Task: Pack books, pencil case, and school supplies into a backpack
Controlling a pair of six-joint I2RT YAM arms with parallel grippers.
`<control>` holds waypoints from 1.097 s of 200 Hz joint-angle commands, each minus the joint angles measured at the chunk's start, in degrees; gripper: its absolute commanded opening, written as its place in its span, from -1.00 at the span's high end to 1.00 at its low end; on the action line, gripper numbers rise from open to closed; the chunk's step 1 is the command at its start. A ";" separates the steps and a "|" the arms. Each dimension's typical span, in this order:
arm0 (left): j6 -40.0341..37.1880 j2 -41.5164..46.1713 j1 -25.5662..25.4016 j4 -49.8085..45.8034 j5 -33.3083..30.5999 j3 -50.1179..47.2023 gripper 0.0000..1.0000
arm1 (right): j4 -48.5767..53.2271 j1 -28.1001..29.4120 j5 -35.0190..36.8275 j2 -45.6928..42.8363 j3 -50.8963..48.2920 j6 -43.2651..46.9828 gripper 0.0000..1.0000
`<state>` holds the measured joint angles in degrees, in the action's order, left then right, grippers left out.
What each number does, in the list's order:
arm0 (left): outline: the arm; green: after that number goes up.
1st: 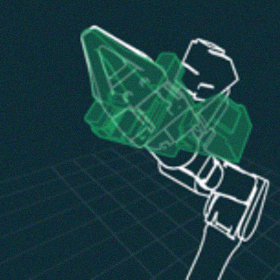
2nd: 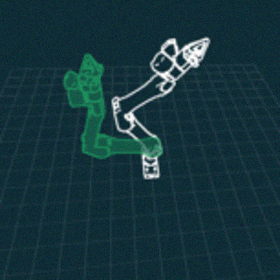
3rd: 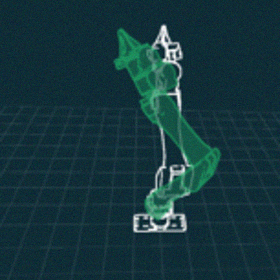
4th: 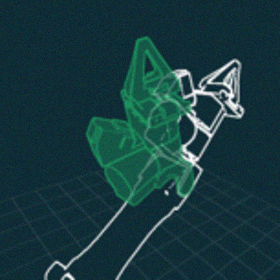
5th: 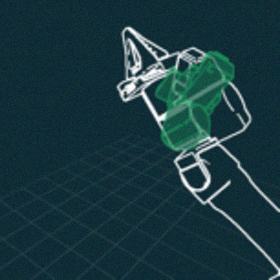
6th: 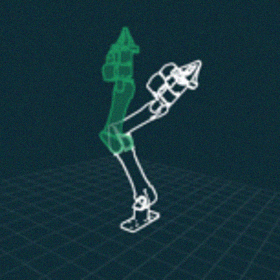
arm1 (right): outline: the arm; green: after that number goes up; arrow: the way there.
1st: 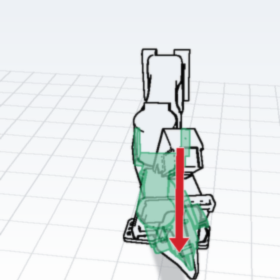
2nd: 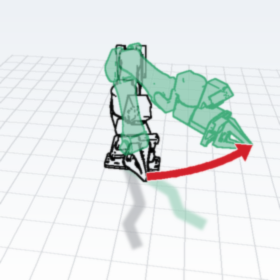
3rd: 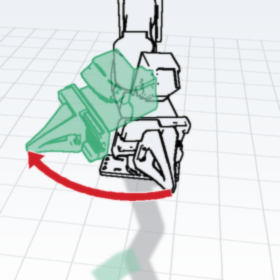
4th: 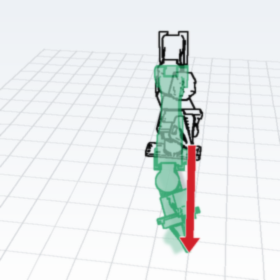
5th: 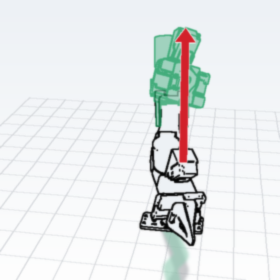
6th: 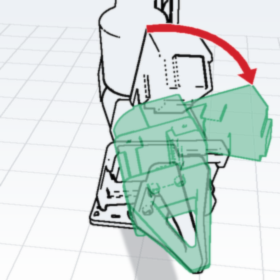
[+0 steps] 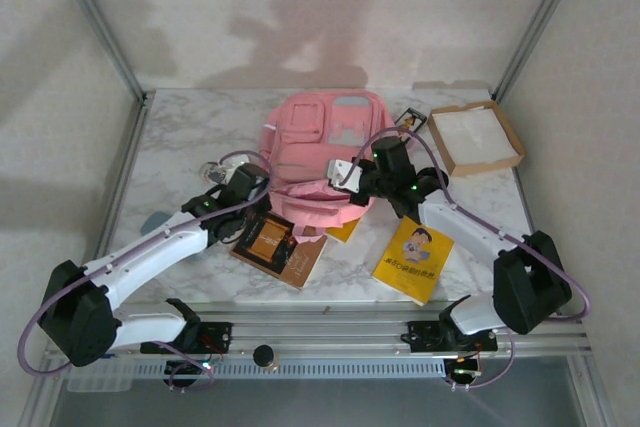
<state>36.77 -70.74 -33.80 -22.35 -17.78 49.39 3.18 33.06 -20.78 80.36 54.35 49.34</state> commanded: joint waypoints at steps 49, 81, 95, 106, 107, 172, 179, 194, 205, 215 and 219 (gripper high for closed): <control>-6.62 -2.91 6.73 11.27 7.67 -3.46 1.00 | -0.34 -0.62 -0.54 -4.27 -2.04 -1.36 1.00; -6.32 3.67 6.73 16.38 15.49 -10.89 1.00 | 2.71 0.20 -1.70 -2.83 -0.31 -2.32 1.00; -5.34 4.90 6.73 16.96 16.90 -12.88 0.90 | 4.18 1.68 0.35 -1.85 -0.22 -2.63 0.56; -4.92 4.50 6.73 15.63 16.34 -12.83 0.90 | 4.61 3.20 1.34 -0.99 -0.81 -2.32 0.39; -4.90 4.44 6.73 15.56 16.31 -12.82 0.90 | 4.63 3.35 1.48 -0.90 -0.81 -2.37 0.37; -3.75 5.52 6.82 14.24 16.20 -12.30 0.83 | 13.41 13.23 8.15 10.10 6.67 -5.00 0.05; -3.64 5.51 6.82 14.50 16.65 -12.34 0.83 | 13.85 13.25 9.07 11.27 7.43 -5.12 0.15; -3.35 5.39 6.82 14.44 16.74 -12.30 0.83 | 14.13 13.09 9.55 12.98 8.93 -4.81 0.25; -3.03 5.35 6.82 14.65 16.79 -12.58 0.83 | 14.83 13.12 8.90 14.17 11.05 -4.95 0.25; -2.89 5.28 6.82 14.86 16.83 -12.82 0.82 | 15.41 13.09 8.80 15.54 12.64 -5.21 0.27; -2.80 5.26 6.82 14.79 16.88 -12.81 0.83 | 15.51 13.05 8.89 16.04 13.01 -5.22 0.27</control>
<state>32.77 -66.37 -27.16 -8.34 -1.96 36.86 16.03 46.22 -13.02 94.21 63.00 44.93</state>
